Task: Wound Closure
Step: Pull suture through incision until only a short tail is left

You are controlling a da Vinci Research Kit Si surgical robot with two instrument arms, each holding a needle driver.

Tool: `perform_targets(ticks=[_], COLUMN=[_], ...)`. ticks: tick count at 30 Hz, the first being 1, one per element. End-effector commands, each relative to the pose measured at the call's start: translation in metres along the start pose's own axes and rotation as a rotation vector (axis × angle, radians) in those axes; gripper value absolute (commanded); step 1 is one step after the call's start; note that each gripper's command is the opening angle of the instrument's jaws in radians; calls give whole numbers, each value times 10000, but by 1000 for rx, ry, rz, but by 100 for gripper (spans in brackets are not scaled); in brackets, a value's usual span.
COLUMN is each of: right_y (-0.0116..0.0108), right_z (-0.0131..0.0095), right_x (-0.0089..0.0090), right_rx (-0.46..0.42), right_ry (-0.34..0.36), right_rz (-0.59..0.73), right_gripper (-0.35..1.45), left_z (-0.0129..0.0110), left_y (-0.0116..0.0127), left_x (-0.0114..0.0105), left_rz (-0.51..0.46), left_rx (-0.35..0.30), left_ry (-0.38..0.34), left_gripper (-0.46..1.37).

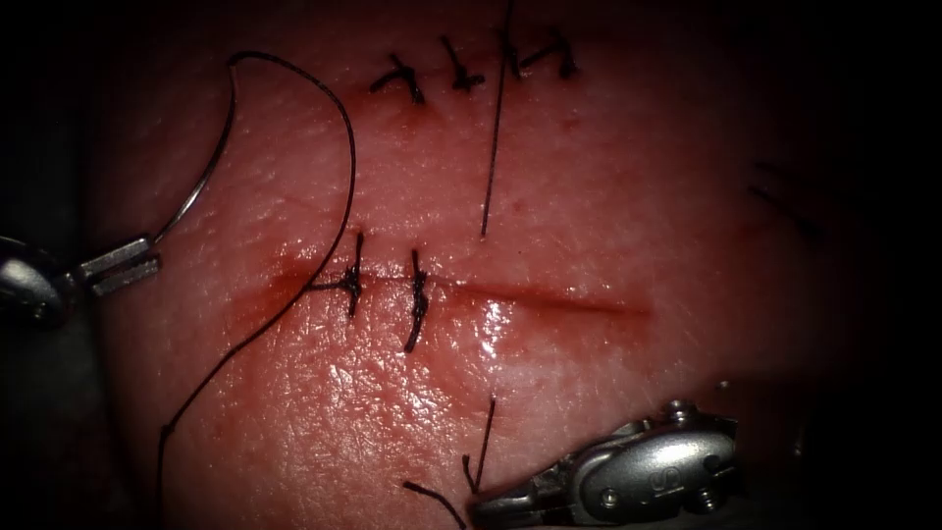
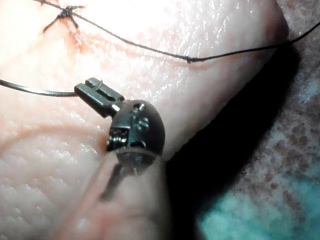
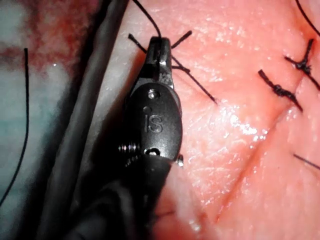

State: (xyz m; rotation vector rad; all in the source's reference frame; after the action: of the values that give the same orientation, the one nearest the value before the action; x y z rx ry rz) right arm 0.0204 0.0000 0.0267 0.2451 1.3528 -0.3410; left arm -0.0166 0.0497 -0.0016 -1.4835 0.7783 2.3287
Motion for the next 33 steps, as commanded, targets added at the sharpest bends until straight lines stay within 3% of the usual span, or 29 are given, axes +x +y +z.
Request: perform_targets(ticks=[1,12,24,33], right_y=[-2,-33,-78,-95], right_z=[2,10,30,40], right_x=[-1,13,24,26], right_rx=[3,61,231,308], right_ry=[5,23,33,34], right_rz=[-4,-10,25,75], right_gripper=[-35,-35,-35,-35], left_z=[0,-3,1,1], left_y=[0,2,4,4], left_x=[0,-1,-1,-2], left_rz=[0,3,4,4], left_rx=[-6,-6,-1,-2], left_ry=[0,2,-2,-1], left_gripper=[-35,-35,-35,-35])
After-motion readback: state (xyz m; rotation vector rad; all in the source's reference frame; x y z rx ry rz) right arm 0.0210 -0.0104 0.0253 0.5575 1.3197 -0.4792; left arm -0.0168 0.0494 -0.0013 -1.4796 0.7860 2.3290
